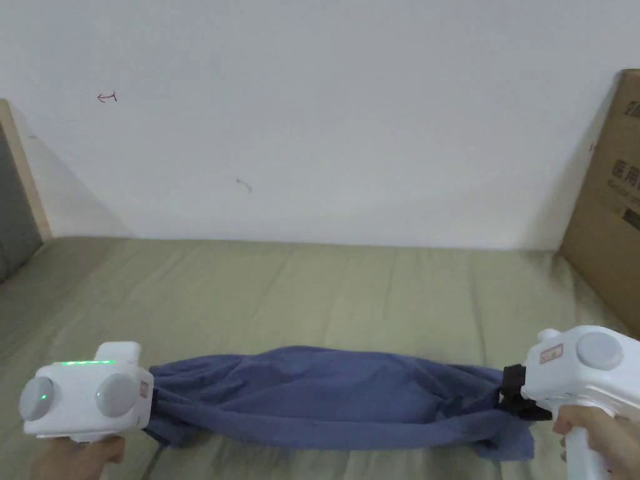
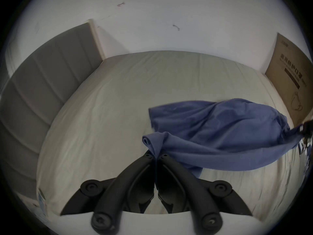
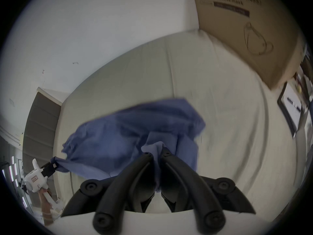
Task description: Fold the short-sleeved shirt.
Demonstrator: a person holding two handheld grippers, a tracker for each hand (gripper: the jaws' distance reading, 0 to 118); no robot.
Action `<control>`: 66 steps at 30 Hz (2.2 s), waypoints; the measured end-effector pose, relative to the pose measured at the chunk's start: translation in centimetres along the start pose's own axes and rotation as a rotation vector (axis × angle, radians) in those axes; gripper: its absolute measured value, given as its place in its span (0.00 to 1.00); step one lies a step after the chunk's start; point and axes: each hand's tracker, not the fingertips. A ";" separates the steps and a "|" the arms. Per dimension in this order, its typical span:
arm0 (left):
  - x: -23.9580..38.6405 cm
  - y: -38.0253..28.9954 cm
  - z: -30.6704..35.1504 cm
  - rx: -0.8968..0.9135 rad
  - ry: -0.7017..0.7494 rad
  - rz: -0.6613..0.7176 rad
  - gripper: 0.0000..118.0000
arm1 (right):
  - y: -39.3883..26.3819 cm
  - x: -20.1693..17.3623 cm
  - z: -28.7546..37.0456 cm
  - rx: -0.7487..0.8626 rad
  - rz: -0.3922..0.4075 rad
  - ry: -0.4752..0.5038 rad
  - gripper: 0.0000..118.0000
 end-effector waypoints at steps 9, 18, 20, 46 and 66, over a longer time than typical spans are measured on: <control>-5.6 -12.1 11.2 0.020 -0.028 -0.030 0.00 | -19.4 6.8 10.6 0.054 -0.109 0.128 0.03; -8.9 -27.6 19.9 -0.018 -0.019 -0.126 0.00 | -35.3 9.1 18.5 0.025 0.115 0.060 0.03; -9.7 -29.8 20.5 -0.061 -0.034 -0.107 0.00 | -37.4 9.9 19.1 0.014 0.124 0.057 0.03; -12.4 -38.6 29.1 -0.010 -0.165 0.074 0.35 | -46.0 4.4 26.1 0.199 0.251 0.089 0.24; -12.8 -32.5 19.8 -0.081 -0.168 0.145 0.15 | -45.7 6.3 23.5 0.094 0.194 0.057 0.00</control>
